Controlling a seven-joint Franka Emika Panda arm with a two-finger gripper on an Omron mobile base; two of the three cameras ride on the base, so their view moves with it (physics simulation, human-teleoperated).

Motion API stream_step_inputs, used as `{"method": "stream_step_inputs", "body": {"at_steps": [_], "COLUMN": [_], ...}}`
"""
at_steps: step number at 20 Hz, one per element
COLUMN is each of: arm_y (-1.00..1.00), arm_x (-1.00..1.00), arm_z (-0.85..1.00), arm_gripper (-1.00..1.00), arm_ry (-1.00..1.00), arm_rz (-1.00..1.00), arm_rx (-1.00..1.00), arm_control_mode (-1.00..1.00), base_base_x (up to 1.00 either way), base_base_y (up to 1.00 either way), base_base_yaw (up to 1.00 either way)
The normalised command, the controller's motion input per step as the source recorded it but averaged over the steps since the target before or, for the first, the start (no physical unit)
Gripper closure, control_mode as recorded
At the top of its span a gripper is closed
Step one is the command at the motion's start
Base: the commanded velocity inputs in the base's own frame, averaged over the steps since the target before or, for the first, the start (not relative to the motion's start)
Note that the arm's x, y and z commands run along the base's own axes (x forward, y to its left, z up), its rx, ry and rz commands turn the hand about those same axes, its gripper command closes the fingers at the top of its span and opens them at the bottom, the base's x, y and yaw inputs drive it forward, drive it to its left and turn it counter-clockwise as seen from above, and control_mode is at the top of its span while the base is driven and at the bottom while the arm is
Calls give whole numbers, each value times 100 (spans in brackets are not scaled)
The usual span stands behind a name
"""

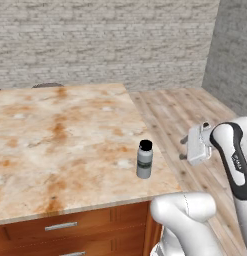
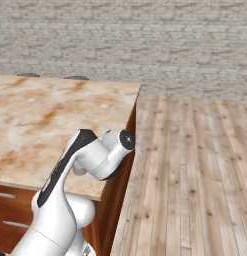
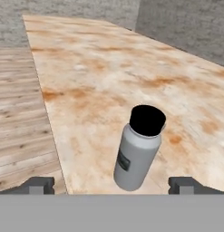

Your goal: Pick the water bottle from the counter and place it in the open cabinet.

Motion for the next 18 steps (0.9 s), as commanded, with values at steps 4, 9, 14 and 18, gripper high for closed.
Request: {"method": "stream_step_inputs", "body": {"at_steps": [4,9,14,18], "arm_y": [0,0,0,0], "arm_x": [3,3,9,11], "arm_z": [-19,-24,-19,-11], "arm_gripper": [-100,-100,-100,-100], "arm_ry": [-1,-1,-7,-5], "arm_rz": [0,1,0,0], "arm_rx": [7,15,13,7], "arm_control_mode": [-100,-100,-100,-100], "base_base_x": [0,0,0,0], "base_base_y": [0,0,0,0], "base_base_yaw": [0,0,0,0]}}
